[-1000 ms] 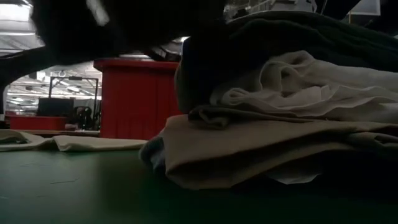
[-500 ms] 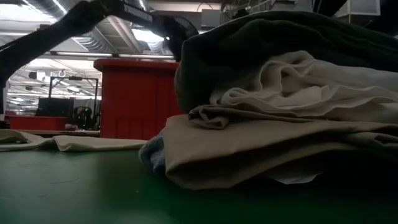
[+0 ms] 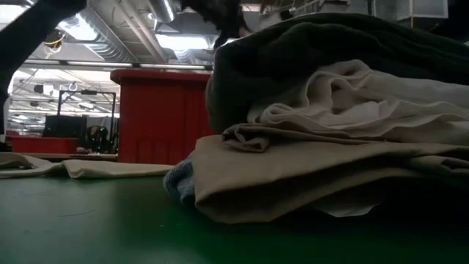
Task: Fold Laundry from Bin
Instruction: Remove the white underwear from the red bin
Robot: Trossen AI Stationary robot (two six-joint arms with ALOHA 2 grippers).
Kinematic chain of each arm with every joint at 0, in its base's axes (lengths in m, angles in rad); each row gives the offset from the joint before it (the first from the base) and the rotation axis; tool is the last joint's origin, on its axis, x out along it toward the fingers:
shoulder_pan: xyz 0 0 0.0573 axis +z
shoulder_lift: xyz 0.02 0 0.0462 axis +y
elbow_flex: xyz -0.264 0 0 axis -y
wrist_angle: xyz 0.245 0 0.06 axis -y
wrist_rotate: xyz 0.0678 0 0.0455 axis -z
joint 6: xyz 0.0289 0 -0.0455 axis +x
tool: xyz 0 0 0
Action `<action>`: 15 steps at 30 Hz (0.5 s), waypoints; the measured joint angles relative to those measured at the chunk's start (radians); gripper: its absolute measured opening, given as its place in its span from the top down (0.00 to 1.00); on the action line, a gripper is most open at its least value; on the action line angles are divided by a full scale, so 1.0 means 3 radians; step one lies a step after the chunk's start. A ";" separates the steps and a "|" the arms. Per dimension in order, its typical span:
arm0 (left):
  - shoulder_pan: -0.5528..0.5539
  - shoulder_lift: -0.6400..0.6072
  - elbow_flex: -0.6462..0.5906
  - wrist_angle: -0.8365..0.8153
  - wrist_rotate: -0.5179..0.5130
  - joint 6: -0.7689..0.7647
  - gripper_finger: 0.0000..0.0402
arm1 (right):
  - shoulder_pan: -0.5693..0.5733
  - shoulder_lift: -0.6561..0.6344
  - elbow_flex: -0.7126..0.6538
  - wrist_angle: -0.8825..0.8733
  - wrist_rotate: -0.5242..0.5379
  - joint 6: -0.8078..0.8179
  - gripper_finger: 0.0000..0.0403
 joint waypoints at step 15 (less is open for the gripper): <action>-0.0667 -0.0148 0.0006 0.0006 0.0624 -0.0624 0.96 | -0.0014 0.0024 0.0060 0.1320 0.0959 -0.2623 0.64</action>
